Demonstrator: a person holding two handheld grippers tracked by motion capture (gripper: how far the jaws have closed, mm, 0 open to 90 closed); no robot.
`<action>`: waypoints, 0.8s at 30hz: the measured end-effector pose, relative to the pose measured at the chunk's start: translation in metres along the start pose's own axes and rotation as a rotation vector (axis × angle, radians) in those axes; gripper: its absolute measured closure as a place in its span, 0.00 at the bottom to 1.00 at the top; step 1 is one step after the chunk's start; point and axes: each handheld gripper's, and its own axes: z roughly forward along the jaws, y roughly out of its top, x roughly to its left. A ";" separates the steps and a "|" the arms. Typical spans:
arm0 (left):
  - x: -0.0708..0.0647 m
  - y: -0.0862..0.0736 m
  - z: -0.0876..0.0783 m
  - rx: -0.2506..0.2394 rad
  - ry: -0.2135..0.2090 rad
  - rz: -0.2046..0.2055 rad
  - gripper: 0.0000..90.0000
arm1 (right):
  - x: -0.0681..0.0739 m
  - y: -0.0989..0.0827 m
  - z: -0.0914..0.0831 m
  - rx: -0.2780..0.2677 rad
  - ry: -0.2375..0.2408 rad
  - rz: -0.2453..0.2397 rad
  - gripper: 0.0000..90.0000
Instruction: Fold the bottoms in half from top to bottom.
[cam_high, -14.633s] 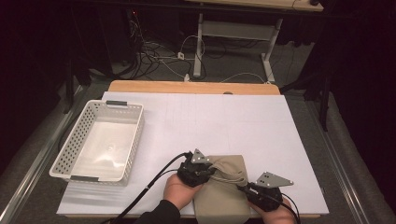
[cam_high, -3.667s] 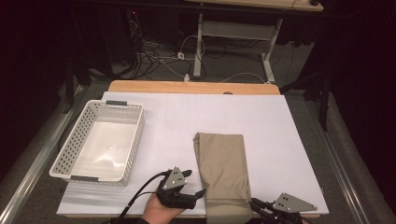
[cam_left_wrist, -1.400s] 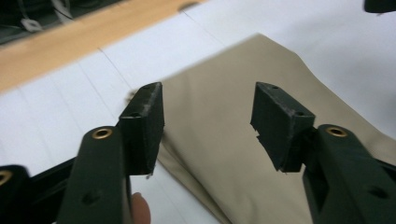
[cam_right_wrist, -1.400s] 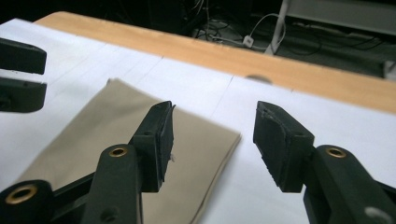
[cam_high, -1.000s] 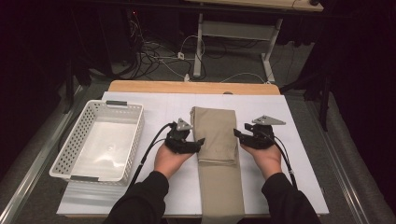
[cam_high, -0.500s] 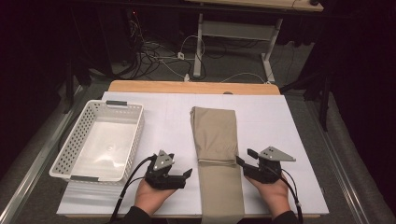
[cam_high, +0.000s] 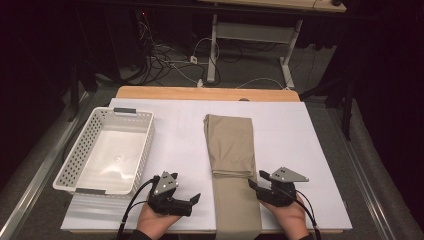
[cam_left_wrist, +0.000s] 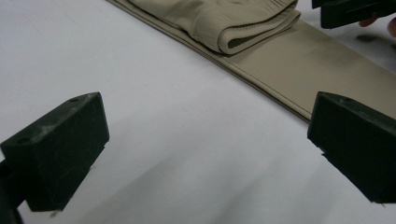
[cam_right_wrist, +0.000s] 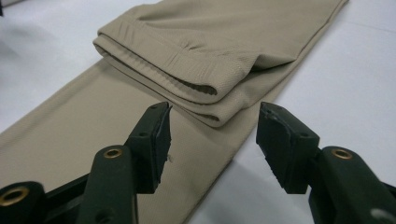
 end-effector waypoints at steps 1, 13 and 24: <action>-0.001 0.000 0.000 0.000 0.001 0.002 0.00 | -0.001 0.001 0.002 0.001 0.002 0.000 0.52; -0.001 -0.003 -0.002 -0.021 -0.008 0.005 0.00 | 0.002 0.014 0.023 0.035 0.003 -0.013 0.56; -0.002 -0.003 -0.002 -0.023 -0.012 0.015 0.00 | -0.002 0.022 0.038 0.106 0.003 -0.002 0.69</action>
